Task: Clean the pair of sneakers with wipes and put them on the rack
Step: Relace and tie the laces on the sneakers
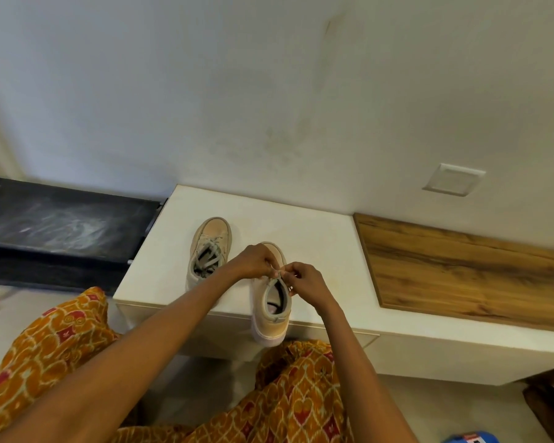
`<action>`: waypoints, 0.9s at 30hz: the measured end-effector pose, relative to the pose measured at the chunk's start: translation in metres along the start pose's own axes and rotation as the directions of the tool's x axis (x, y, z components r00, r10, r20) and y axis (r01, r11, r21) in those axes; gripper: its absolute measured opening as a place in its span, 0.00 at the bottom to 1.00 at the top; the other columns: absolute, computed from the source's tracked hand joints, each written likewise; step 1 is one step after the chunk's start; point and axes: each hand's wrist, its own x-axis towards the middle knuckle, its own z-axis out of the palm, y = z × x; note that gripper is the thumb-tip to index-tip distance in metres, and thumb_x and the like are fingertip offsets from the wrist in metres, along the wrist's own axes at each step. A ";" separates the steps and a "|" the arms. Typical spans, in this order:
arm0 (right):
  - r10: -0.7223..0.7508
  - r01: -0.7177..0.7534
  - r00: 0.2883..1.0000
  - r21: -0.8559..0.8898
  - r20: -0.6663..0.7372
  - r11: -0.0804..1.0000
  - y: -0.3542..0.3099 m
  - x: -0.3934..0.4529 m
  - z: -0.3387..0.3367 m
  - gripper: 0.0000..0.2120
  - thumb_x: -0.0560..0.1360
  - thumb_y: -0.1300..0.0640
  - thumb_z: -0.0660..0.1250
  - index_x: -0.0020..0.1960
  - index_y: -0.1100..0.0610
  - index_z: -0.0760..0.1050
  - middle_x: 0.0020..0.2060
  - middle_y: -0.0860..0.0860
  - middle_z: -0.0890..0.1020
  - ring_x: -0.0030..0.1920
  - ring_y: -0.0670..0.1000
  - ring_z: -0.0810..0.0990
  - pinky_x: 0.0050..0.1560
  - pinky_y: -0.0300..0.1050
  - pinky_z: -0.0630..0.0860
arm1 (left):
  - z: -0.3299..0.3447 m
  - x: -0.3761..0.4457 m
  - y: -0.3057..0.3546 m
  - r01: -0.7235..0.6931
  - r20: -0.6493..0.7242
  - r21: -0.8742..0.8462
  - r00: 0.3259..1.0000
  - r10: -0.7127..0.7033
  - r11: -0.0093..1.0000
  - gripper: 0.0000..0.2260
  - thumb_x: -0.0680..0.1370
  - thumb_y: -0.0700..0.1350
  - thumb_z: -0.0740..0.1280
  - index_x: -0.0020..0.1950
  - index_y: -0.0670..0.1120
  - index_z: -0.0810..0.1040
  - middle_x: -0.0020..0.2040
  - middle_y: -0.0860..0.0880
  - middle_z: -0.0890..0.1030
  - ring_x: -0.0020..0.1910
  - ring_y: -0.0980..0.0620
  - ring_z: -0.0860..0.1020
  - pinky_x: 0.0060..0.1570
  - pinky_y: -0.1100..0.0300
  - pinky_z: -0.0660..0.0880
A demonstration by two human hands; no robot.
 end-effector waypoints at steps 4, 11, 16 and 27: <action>-0.035 0.035 0.999 0.025 -0.029 0.999 0.003 -0.003 0.001 0.09 0.74 0.53 0.69 0.49 0.59 0.80 0.40 0.53 0.84 0.41 0.51 0.83 0.42 0.44 0.81 | 0.002 0.001 -0.002 0.029 -0.034 0.109 0.999 -0.025 0.994 0.08 0.72 0.48 0.71 0.47 0.46 0.84 0.45 0.51 0.83 0.43 0.54 0.77 0.49 0.57 0.73; -0.167 0.124 0.973 -0.246 -0.160 0.961 -0.003 -0.006 0.017 0.08 0.73 0.54 0.67 0.49 0.57 0.75 0.39 0.52 0.81 0.39 0.52 0.78 0.39 0.45 0.73 | 0.010 -0.012 -0.012 0.045 -0.075 -0.268 0.995 -0.067 0.962 0.01 0.72 0.43 0.71 0.41 0.46 0.82 0.37 0.54 0.80 0.39 0.58 0.76 0.39 0.68 0.70; -0.200 0.128 0.951 -0.290 -0.235 0.949 0.002 -0.008 0.028 0.05 0.75 0.55 0.64 0.48 0.56 0.72 0.38 0.51 0.80 0.38 0.52 0.78 0.37 0.45 0.72 | 0.001 -0.012 -0.023 0.138 0.013 -0.476 0.989 -0.150 0.869 0.08 0.74 0.45 0.69 0.45 0.41 0.84 0.41 0.46 0.83 0.40 0.55 0.78 0.44 0.63 0.73; -0.220 0.152 0.958 -0.325 -0.182 0.934 0.003 -0.002 0.024 0.06 0.76 0.54 0.64 0.49 0.56 0.72 0.39 0.52 0.80 0.38 0.52 0.78 0.39 0.44 0.73 | 0.009 -0.005 -0.024 0.082 0.025 -0.455 0.997 -0.079 0.887 0.07 0.75 0.38 0.68 0.51 0.41 0.82 0.44 0.47 0.82 0.43 0.53 0.79 0.49 0.61 0.77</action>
